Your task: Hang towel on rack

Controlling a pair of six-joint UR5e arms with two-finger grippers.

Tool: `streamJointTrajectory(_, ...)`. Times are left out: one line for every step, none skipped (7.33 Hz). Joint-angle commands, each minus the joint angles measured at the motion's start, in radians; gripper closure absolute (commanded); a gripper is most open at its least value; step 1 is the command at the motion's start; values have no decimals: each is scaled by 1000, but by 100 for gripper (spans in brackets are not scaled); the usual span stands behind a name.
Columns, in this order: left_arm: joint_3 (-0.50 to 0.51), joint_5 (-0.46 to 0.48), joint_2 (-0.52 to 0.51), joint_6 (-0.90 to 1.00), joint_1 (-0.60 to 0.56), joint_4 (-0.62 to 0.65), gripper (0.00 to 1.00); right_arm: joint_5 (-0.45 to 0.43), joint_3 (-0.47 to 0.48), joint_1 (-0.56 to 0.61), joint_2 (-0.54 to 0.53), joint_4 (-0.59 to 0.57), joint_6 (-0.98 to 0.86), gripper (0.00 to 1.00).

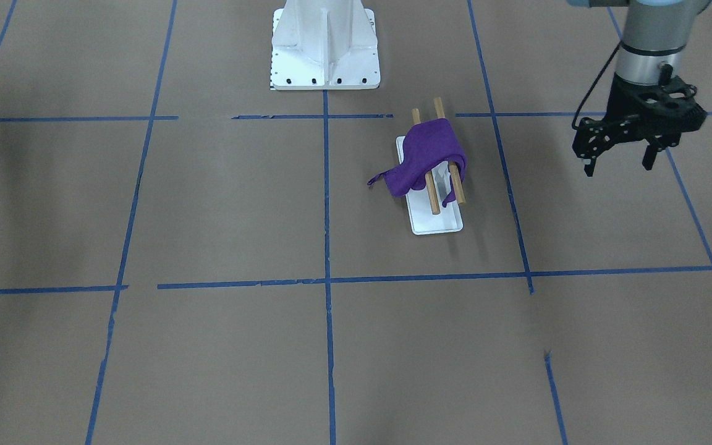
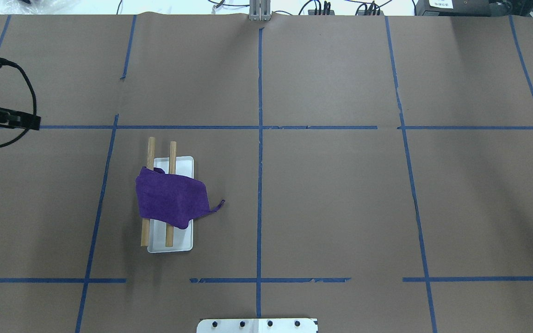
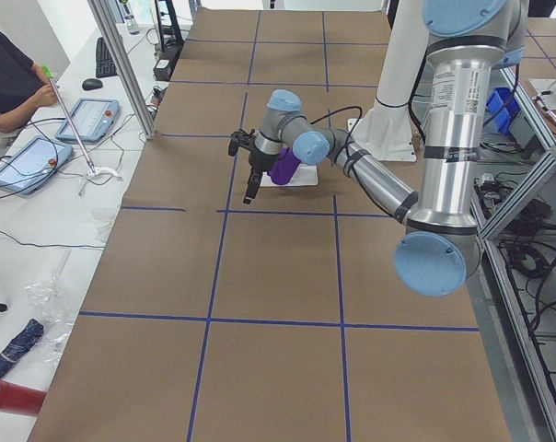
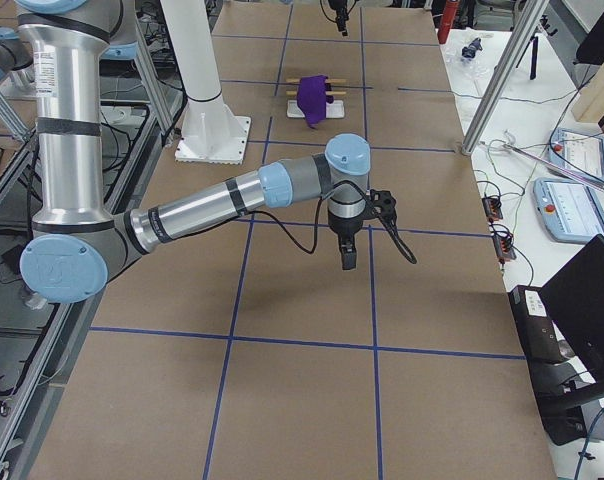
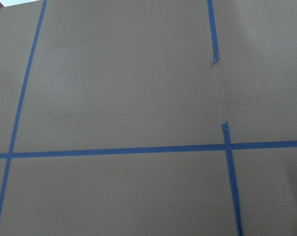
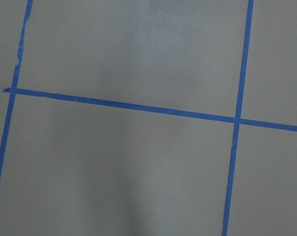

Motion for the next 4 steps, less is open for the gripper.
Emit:
streamJointTrajectory(175,-295,-6,427,-276,6,0,17,-3,11,-19,-1,-1,0)
streamJointTrajectory(249,-335,-7,552,-359,10,0,29,-4,26,-39,-1,-5,0)
streamJointTrajectory(299,-338,-6,614,-423,12,0,52,-6,42,-56,-1,-8,0)
streamJointTrajectory(358,-381,-3,669,-471,10,0,90,-13,63,-75,-1,-16,0)
